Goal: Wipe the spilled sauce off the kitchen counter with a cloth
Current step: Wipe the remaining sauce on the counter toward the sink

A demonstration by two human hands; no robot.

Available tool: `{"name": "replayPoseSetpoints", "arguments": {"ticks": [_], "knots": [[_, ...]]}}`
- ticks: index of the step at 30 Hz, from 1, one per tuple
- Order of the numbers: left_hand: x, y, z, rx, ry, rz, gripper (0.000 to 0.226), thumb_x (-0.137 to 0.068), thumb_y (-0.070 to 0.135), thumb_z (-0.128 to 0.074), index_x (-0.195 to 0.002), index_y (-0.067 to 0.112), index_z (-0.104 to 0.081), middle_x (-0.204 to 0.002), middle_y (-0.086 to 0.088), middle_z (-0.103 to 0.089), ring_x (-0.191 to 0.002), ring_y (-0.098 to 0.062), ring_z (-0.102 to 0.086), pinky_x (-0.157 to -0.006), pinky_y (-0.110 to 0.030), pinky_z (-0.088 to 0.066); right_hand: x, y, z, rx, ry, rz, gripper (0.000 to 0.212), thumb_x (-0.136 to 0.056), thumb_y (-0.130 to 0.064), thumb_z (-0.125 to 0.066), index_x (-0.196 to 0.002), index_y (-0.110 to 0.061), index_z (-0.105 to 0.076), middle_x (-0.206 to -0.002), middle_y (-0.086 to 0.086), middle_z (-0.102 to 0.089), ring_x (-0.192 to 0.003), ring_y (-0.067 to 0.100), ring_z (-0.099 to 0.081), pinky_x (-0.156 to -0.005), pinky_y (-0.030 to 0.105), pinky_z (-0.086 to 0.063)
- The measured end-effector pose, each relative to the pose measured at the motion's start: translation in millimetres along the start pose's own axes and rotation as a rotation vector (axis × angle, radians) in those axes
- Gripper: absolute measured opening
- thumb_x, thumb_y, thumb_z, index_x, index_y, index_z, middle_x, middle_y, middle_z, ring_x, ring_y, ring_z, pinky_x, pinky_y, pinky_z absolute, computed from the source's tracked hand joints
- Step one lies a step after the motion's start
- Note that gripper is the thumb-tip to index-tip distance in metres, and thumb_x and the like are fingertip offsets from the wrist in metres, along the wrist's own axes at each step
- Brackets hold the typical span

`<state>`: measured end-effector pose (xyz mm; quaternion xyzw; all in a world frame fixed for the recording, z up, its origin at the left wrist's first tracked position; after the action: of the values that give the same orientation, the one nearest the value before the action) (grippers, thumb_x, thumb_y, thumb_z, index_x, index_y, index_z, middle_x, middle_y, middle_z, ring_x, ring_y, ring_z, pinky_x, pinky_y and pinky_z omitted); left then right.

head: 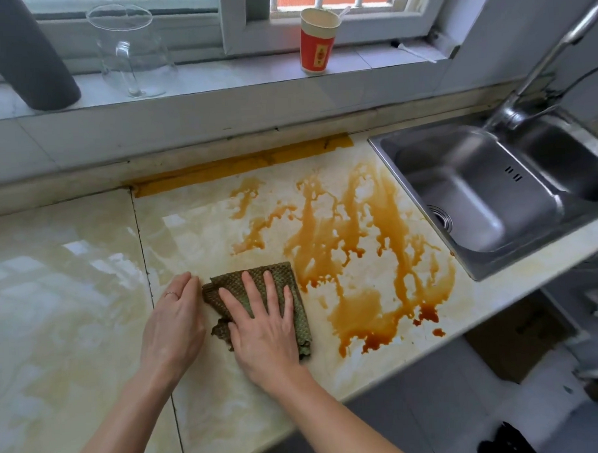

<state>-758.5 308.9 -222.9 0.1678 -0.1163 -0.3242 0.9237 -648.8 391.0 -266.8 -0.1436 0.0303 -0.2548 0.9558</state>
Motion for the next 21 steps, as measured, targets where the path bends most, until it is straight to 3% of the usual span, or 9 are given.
{"name": "replayPoseSetpoints", "arguments": {"ticks": [3, 8, 11, 14, 18, 21], "knots": [[-5.3, -1.0, -0.7, -0.021, -0.034, 0.006, 0.047, -0.087, 0.002, -0.046, -0.133, 0.006, -0.046, -0.146, -0.01, -0.039, -0.129, -0.031, -0.044, -0.094, -0.042, -0.045, -12.1, 1.7, 2.1, -0.008, -0.011, -0.015, 0.053, -0.095, -0.04, -0.032, -0.148, -0.041, -0.027, -0.163, 0.001, -0.013, -0.15, 0.033, 0.0, -0.117, 0.058, 0.001], [-9.7, -5.6, 4.8, -0.063, -0.066, -0.004, 0.047, -0.083, -0.001, -0.047, -0.13, 0.005, -0.048, -0.146, -0.007, -0.041, -0.125, -0.03, -0.048, -0.089, -0.04, -0.048, -66.2, 3.1, 14.7, -0.019, -0.102, -0.079, 0.053, -0.103, -0.039, -0.033, -0.152, -0.041, -0.015, -0.164, -0.001, 0.008, -0.147, 0.029, 0.019, -0.115, 0.055, 0.014], [-8.9, -7.5, 5.3, -0.056, -0.055, -0.015, 0.049, -0.087, 0.003, -0.046, -0.136, 0.007, -0.045, -0.147, -0.006, -0.04, -0.127, -0.027, -0.047, -0.093, -0.038, -0.047, -55.7, 0.2, 9.7, 0.005, -0.035, -0.099, 0.053, -0.098, -0.042, -0.025, -0.15, -0.041, -0.024, -0.164, 0.003, -0.008, -0.149, 0.033, 0.003, -0.117, 0.06, 0.001], [-7.7, -9.8, 2.2, -0.02, -0.037, -0.02, 0.05, -0.084, -0.001, -0.049, -0.134, 0.006, -0.048, -0.145, -0.007, -0.043, -0.126, -0.029, -0.049, -0.092, -0.039, -0.047, -15.2, -6.0, 2.0, 0.02, 0.022, -0.052, 0.054, -0.092, -0.043, -0.032, -0.147, -0.04, -0.034, -0.16, 0.003, -0.026, -0.147, 0.035, -0.017, -0.113, 0.058, -0.01], [-8.7, -13.0, 0.5, -0.004, -0.029, -0.016, 0.054, -0.082, -0.001, -0.052, -0.135, 0.009, -0.049, -0.143, -0.004, -0.046, -0.125, -0.026, -0.051, -0.091, -0.036, -0.049, -28.6, -1.2, 2.0, 0.033, 0.012, -0.027, 0.053, -0.092, -0.043, -0.034, -0.145, -0.042, -0.035, -0.159, 0.002, -0.028, -0.147, 0.034, -0.019, -0.113, 0.056, -0.008], [-9.6, -17.5, 1.0, 0.011, -0.011, -0.027, 0.049, -0.08, -0.002, -0.057, -0.128, 0.009, -0.056, -0.137, -0.003, -0.053, -0.118, -0.026, -0.057, -0.083, -0.036, -0.052, -83.6, 11.7, 10.0, 0.05, -0.013, -0.081, 0.05, -0.099, -0.045, -0.026, -0.149, -0.044, -0.026, -0.163, 0.0, -0.013, -0.15, 0.03, -0.002, -0.117, 0.054, 0.005]]}}
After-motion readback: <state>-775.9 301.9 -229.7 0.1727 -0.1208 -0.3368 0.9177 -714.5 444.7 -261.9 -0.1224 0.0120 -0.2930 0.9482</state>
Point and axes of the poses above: each hand's wrist, its own x-axis away from the middle knuckle, its own z-axis out of the back of the hand, y = z × x, the point moved 3 cm from there along -x, towards the middle knuckle
